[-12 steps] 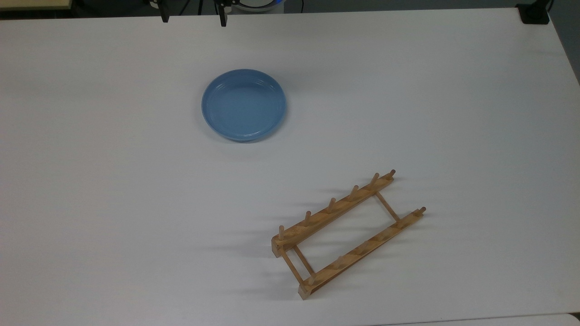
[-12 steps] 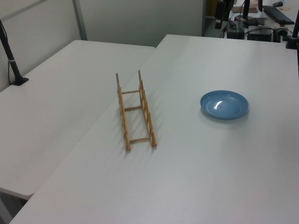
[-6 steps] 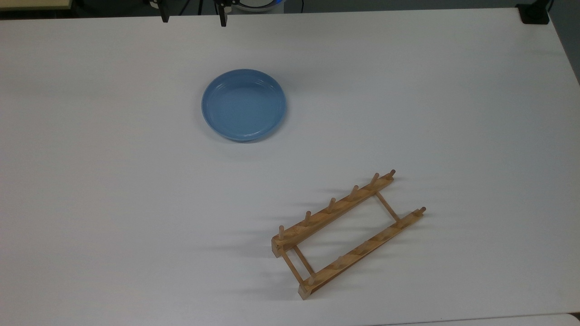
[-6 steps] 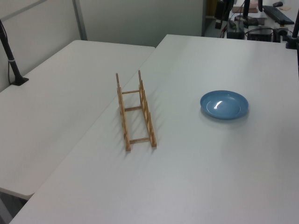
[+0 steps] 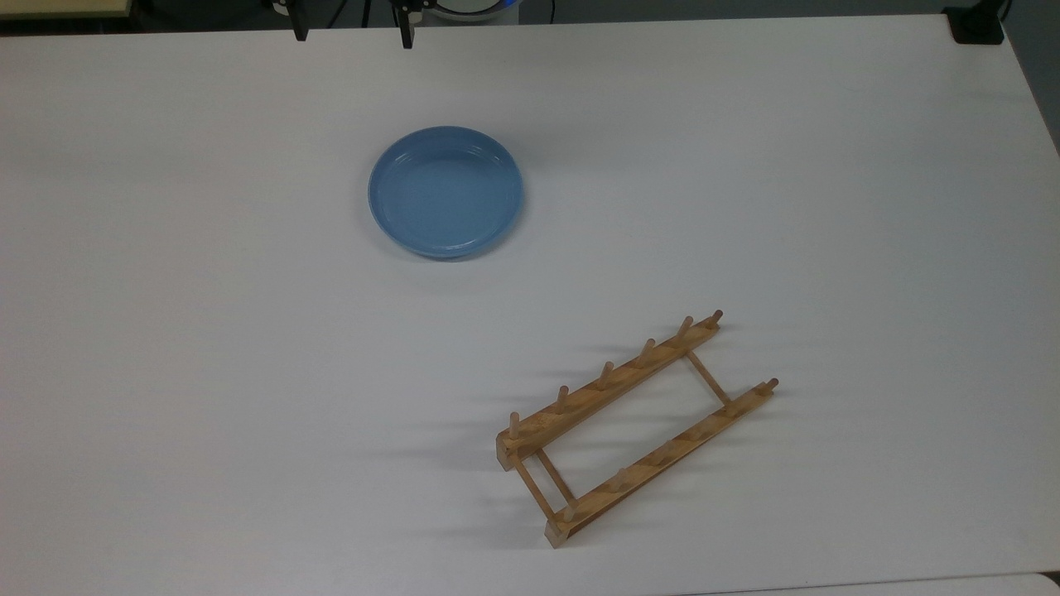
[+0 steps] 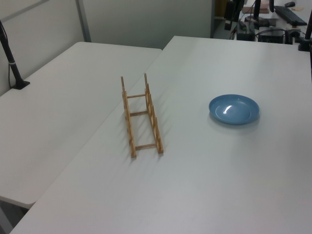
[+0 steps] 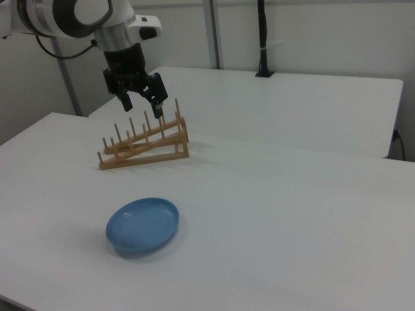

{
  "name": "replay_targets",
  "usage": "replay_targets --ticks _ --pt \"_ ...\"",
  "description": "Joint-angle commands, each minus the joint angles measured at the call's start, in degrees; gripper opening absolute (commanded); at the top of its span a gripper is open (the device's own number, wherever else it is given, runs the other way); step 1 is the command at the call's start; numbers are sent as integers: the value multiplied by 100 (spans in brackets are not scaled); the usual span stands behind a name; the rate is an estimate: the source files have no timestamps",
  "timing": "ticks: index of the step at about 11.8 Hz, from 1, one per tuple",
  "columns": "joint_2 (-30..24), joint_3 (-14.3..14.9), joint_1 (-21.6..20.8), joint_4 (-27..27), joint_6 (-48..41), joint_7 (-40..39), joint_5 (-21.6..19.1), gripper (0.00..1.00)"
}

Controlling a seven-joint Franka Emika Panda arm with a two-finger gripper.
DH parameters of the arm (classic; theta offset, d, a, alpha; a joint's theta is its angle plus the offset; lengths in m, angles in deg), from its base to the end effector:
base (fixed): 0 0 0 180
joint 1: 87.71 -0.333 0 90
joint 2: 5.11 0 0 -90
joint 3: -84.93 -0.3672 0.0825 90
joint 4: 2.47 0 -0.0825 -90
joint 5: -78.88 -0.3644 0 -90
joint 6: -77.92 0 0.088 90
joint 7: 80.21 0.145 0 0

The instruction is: Place plate in plate rack

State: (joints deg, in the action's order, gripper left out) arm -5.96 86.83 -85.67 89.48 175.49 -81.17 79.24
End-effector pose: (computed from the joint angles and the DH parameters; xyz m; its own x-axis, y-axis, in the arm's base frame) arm 0.5454 -0.0385 0.6427 0.9923 -0.0508 0.1126 -0.0520 -0.9986 0.0077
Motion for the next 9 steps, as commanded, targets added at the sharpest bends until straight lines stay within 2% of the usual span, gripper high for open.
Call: replay_targets --ticks 1,6,7,9 --pt "-47 3 7 26 25 -194 52 100" --pt "-65 12 25 69 -202 -1598 96 100" --pt "-74 12 33 96 -299 -1713 122 100" --pt "-22 12 7 499 -266 -1732 376 100"
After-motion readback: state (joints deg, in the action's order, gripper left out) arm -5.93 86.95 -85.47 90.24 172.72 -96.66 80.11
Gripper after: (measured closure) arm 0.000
